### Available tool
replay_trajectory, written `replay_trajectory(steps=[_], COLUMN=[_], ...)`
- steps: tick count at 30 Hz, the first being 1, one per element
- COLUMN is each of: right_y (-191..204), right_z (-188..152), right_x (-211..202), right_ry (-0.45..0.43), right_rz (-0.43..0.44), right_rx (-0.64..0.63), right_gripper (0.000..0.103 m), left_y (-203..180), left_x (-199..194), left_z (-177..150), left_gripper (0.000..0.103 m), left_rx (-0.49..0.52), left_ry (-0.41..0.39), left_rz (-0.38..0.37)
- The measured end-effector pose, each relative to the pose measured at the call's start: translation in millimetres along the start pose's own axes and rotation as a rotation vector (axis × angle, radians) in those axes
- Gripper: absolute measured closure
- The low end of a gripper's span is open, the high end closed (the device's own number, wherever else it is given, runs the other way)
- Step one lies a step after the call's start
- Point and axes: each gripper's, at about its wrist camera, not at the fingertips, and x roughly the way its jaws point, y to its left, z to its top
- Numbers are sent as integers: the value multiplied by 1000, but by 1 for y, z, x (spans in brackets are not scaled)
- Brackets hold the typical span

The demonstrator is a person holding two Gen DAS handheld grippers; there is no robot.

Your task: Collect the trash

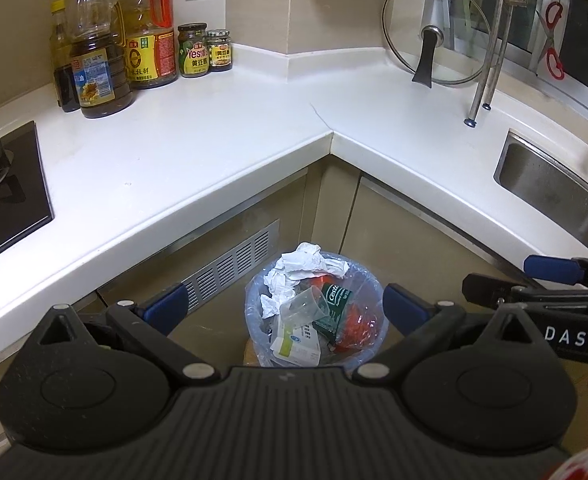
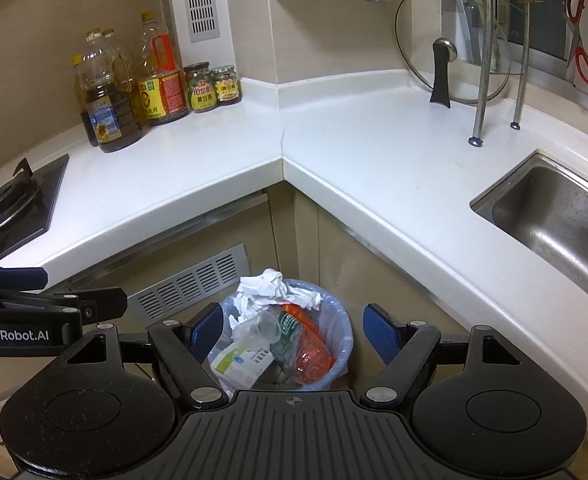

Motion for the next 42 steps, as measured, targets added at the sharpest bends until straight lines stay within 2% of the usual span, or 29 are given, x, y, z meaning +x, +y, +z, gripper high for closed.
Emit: replay_trajectory(steps=[42], right_y=[1], right_z=[1], right_x=[3], right_ry=[-1], right_rz=[-16], right_rx=[12], right_gripper=[26], left_y=[-1], left_x=[6], left_z=[-2], left_gripper=[1], left_rx=[24], left_ry=[22], left_rz=[3])
